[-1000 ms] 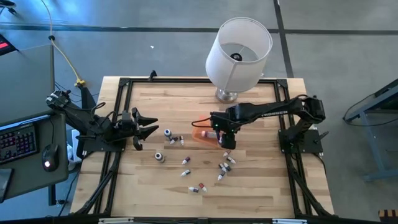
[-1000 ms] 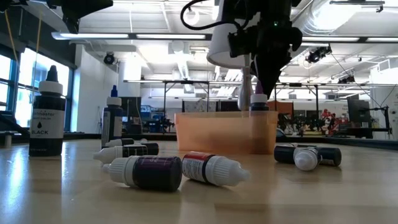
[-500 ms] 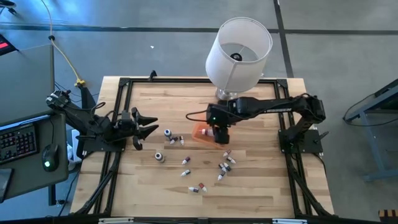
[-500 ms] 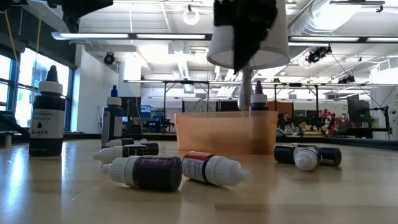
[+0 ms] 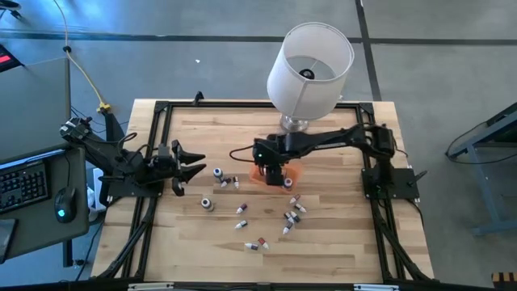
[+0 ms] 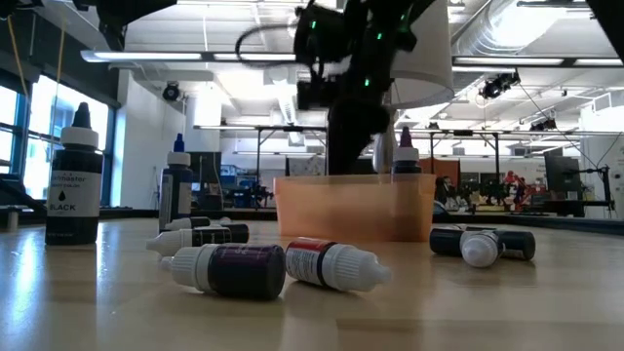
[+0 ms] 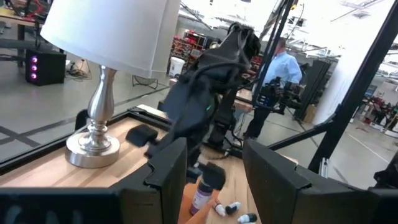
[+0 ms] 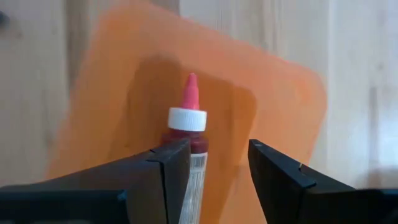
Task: Pick & Place food coloring
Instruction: Put the large pink food coloring bottle into the orange bin
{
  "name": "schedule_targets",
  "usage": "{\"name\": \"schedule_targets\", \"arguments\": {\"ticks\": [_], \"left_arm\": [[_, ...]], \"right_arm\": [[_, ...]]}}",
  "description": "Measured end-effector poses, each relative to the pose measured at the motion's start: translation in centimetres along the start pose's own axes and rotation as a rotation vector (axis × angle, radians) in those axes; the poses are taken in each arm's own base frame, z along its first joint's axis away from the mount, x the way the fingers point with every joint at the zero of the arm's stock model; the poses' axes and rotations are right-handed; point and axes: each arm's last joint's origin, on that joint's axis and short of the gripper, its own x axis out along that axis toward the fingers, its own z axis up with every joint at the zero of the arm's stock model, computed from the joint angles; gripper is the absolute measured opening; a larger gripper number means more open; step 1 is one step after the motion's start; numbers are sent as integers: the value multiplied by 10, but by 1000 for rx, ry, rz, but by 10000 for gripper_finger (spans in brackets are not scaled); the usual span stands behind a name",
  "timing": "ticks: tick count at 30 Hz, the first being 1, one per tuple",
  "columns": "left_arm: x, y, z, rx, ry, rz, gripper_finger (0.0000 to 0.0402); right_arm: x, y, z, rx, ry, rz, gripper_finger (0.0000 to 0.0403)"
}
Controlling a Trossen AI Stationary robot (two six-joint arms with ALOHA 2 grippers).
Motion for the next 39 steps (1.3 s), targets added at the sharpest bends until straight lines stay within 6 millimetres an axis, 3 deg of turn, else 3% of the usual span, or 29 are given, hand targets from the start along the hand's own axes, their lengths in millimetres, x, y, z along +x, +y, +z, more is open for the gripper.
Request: {"name": "schedule_targets", "arguments": {"ticks": [11, 18, 23, 32, 36, 39], "left_arm": [[0, 1, -2, 16, 15, 9, 156], [0, 1, -2, 16, 15, 9, 156], [0, 1, -2, 17, 15, 10, 156], [0, 1, -2, 16, 14, 16, 156], [0, 1, -2, 16, 13, 16, 156], [0, 1, -2, 16, 13, 16, 156]], "right_arm": [[28, -16, 4, 49, -37, 58, 140], [45, -12, 0, 74, 6, 137, 140], [42, -12, -3, 70, 33, 141, 140], [4, -15, 1, -64, 79, 135, 141], [10, -6, -4, -133, 63, 261, 148], [16, 0, -8, -156, 75, 237, 154]]}}
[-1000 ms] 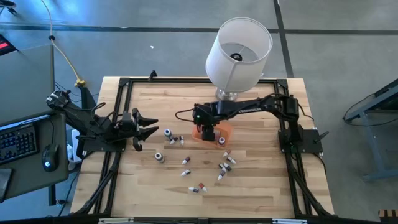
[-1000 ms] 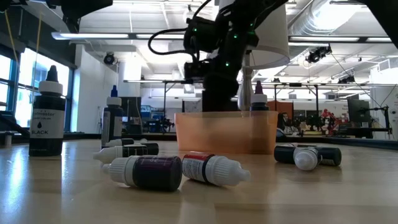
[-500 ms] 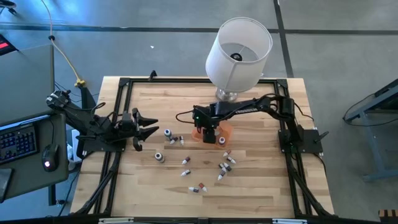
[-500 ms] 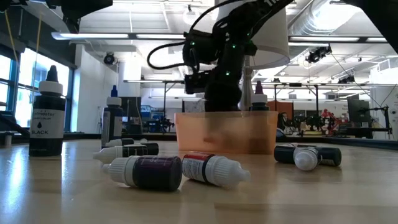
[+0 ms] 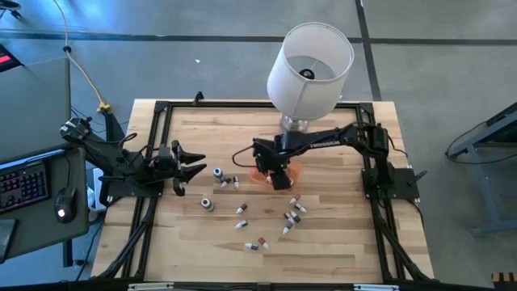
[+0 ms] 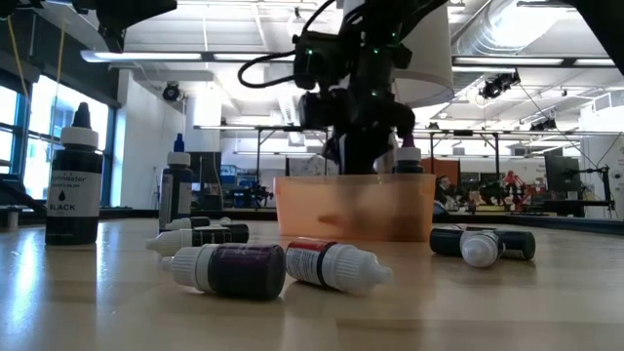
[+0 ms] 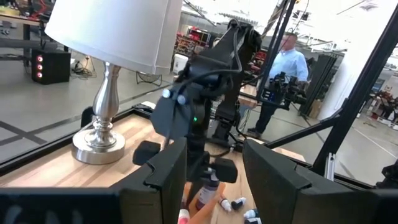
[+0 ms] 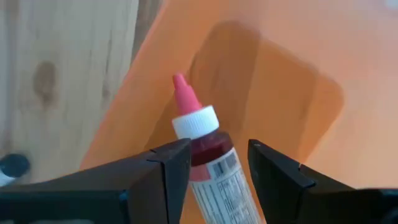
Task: Pick & Place food coloring
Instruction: Put the large pink food coloring bottle into the orange bin
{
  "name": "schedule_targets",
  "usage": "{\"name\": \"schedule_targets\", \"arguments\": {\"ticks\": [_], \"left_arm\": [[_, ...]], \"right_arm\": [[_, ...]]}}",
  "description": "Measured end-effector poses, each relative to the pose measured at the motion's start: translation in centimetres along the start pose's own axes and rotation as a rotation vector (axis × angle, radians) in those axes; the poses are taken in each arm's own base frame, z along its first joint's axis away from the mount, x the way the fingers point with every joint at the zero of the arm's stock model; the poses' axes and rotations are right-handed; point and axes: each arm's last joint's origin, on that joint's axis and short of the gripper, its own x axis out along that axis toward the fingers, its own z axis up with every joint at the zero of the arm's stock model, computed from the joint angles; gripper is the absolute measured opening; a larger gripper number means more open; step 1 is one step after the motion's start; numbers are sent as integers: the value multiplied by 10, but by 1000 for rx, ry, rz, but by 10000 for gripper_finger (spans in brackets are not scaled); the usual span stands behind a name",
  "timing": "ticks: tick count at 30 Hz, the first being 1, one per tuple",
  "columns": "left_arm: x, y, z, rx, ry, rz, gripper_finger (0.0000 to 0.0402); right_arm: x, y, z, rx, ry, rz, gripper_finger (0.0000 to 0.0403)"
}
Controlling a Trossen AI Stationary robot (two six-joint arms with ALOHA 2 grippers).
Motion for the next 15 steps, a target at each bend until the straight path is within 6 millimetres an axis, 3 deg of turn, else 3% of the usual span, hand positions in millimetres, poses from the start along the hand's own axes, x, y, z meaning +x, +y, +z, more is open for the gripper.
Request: {"name": "schedule_targets", "arguments": {"ticks": [15], "left_arm": [[0, 0, 0, 0, 0, 0, 156]], "right_arm": [[28, 5, -7, -71, -85, -83, 162]]}}
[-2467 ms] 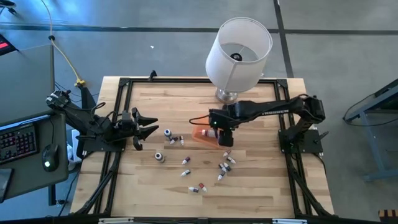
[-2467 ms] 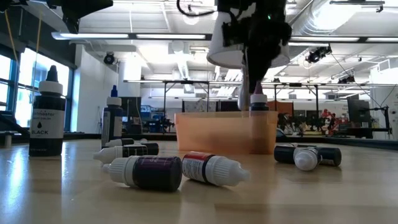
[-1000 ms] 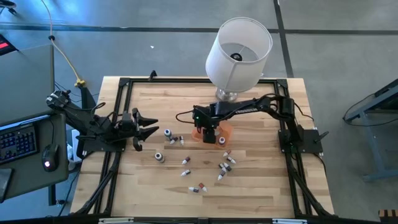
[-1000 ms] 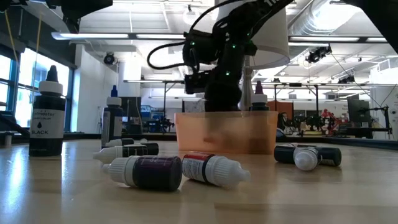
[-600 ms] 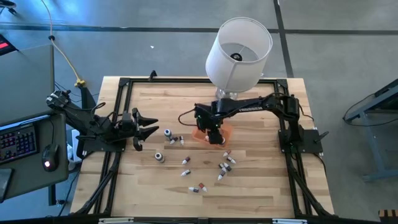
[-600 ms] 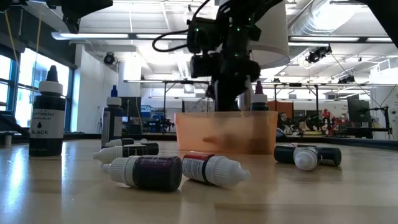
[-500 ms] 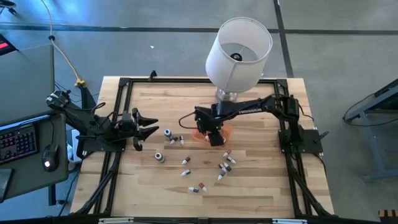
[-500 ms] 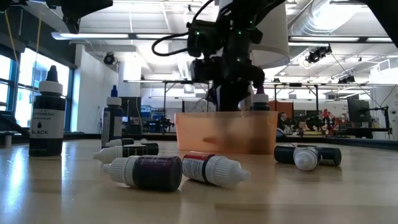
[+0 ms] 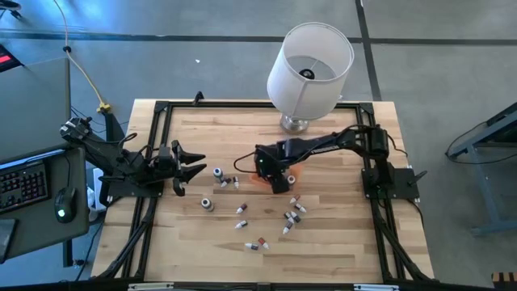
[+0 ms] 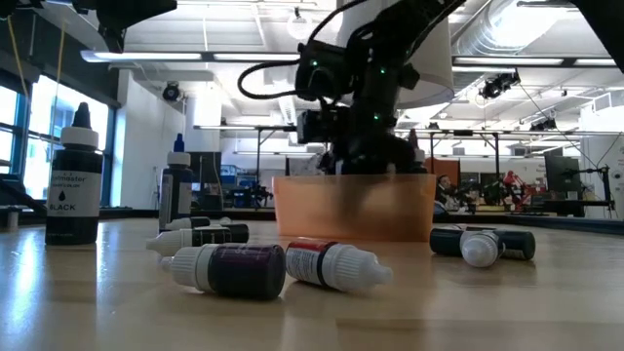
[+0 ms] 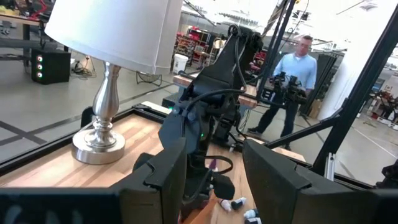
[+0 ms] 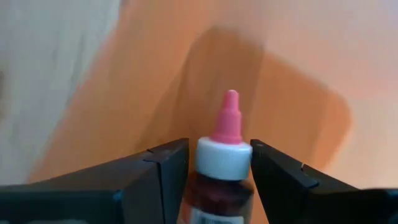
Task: Pick & Place food coloring
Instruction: Put the large pink food coloring bottle into the orange bin
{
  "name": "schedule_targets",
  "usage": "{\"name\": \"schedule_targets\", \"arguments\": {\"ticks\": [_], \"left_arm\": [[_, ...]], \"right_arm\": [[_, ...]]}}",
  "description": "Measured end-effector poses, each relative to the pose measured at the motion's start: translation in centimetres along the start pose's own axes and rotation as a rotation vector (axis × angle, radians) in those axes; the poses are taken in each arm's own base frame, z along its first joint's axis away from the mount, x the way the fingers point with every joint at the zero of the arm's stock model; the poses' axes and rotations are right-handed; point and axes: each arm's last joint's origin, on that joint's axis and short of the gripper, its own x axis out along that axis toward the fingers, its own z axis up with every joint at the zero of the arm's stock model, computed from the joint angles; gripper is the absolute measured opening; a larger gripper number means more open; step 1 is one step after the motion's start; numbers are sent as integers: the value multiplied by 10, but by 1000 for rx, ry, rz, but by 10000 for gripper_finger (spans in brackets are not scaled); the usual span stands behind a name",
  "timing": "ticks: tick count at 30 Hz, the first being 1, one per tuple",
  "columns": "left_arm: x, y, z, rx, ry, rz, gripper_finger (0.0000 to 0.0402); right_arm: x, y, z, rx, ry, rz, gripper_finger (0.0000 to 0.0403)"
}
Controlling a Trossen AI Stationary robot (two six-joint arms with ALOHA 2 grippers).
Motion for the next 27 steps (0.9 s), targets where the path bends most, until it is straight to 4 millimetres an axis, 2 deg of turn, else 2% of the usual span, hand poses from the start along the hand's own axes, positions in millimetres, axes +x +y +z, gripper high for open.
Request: {"name": "schedule_targets", "arguments": {"ticks": [5, 12, 16, 20, 27], "left_arm": [[0, 0, 0, 0, 0, 0, 156], [0, 0, 0, 0, 0, -2, 156], [0, 0, 0, 0, 1, -4, 156], [0, 0, 0, -1, 0, -4, 156], [0, 0, 0, -1, 0, -3, 156]], "right_arm": [[6, 2, -11, -61, 41, -1, 149], [7, 0, -13, 0, 36, -4, 112], [3, -1, -8, 3, 40, -18, 111], [-11, -2, 5, -2, 35, -48, 112], [-62, 0, 36, -4, -80, -155, 117]]}}
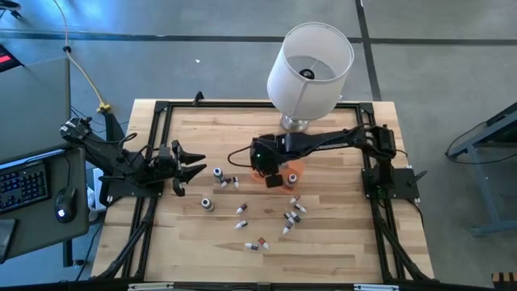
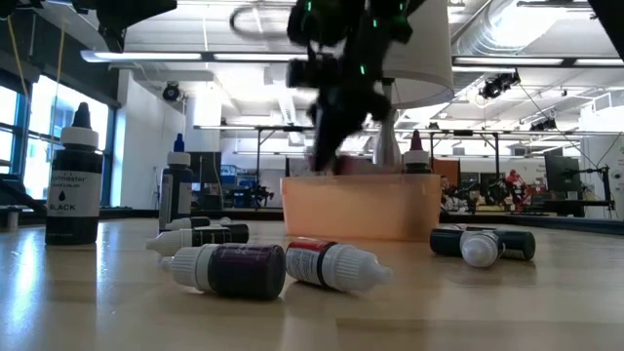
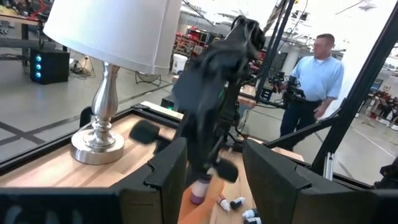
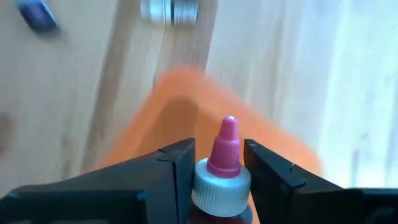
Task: Pick & Place food coloring
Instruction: Put the large pink food coloring bottle into the orange bin
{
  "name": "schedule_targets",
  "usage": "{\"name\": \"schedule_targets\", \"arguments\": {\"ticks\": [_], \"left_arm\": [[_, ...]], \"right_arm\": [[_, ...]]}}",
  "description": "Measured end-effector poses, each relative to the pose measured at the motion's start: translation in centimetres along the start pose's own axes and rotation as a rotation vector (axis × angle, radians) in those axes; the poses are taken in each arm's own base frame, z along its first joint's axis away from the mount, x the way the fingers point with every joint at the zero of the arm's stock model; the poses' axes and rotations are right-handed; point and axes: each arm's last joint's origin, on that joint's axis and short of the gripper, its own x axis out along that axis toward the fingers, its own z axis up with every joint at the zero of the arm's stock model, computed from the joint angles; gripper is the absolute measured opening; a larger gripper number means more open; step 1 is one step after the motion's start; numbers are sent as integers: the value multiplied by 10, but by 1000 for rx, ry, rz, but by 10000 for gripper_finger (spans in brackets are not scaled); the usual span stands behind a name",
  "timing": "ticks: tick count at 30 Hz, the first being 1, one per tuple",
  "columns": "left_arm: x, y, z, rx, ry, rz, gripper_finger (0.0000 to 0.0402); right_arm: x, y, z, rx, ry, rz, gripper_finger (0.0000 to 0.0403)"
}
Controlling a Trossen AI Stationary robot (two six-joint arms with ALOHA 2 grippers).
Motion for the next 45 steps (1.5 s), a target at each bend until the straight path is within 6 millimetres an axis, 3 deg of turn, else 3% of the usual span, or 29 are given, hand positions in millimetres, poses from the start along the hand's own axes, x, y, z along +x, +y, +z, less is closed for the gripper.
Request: {"name": "schedule_targets", "arguments": {"ticks": [4, 8, 11, 16, 26, 31, 36, 45], "left_arm": [[0, 0, 0, 0, 0, 0, 156], [0, 0, 0, 0, 0, 0, 156], [0, 0, 0, 0, 1, -3, 156], [0, 0, 0, -3, 1, -4, 156], [0, 0, 0, -20, 1, -5, 156], [0, 0, 0, -31, 1, -5, 156], [0, 0, 0, -30, -4, 14, 156], [0, 1, 0, -32, -8, 26, 156]], "right_arm": [[-42, -2, 14, 43, -154, -4, 111], [-84, -1, 16, 88, -263, -10, 117], [-101, 7, 12, 86, -398, -38, 121], [-90, 25, -24, 123, -518, -76, 111], [-61, 40, -109, 353, -896, -349, 123], [-43, 49, -143, 459, -919, -323, 111], [-33, 57, -164, 509, -866, -384, 121], [-28, 69, -170, 519, -801, -406, 111]]}}
